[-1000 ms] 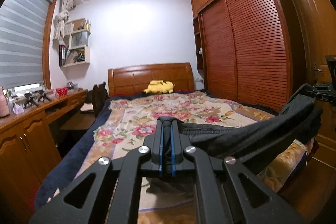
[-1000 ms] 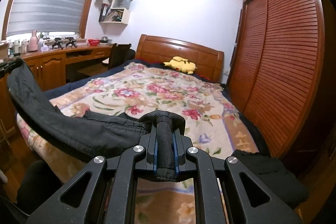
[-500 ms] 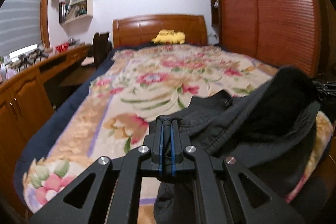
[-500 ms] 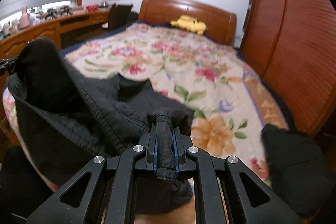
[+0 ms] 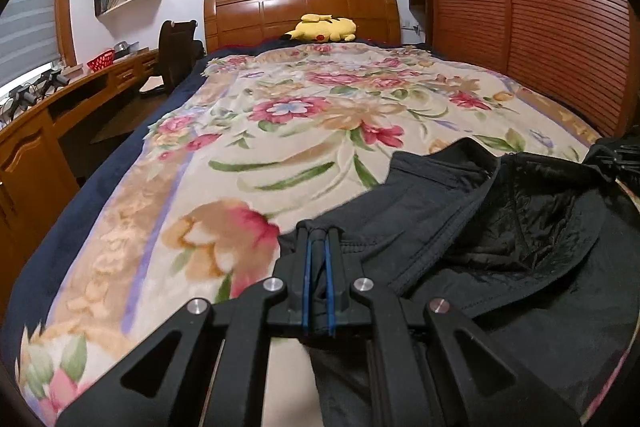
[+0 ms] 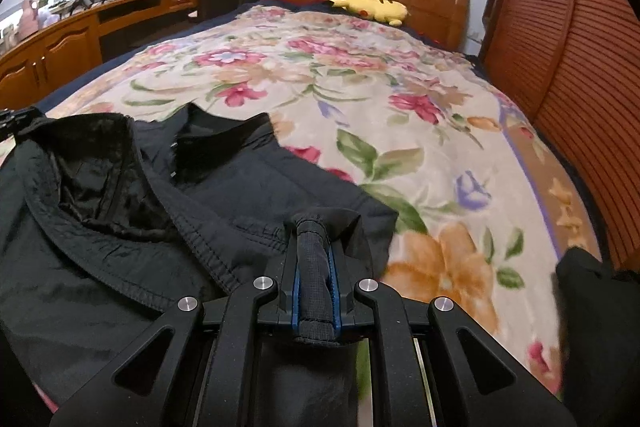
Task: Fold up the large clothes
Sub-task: 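Lift the hem with both tools and fold it toward the collar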
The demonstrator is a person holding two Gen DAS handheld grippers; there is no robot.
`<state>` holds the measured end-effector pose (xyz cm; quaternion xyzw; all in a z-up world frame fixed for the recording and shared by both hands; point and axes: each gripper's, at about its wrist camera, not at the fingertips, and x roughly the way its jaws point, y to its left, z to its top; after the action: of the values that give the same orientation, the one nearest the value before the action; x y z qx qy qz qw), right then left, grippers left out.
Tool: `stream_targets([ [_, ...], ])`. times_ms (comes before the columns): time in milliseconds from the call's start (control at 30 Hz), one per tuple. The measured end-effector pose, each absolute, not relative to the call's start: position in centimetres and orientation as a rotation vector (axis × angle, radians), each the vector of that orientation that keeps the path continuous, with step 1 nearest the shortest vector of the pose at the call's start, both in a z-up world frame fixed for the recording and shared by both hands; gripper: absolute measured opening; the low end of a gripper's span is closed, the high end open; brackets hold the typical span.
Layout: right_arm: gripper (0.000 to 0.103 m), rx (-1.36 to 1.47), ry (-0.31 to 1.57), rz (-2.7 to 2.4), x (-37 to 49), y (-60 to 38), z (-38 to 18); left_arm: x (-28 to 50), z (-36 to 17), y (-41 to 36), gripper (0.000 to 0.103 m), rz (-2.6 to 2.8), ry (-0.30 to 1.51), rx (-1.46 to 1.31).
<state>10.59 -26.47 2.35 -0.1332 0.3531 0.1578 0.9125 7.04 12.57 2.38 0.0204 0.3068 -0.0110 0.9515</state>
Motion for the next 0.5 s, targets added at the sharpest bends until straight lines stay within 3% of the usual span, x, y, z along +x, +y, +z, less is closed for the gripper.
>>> stream_targets([
  [500, 0.009, -0.274, 0.732, 0.278, 20.0, -24.7, 2.0, 15.5, 2.8, 13.7, 0.004, 0.031, 0.65, 0.035],
])
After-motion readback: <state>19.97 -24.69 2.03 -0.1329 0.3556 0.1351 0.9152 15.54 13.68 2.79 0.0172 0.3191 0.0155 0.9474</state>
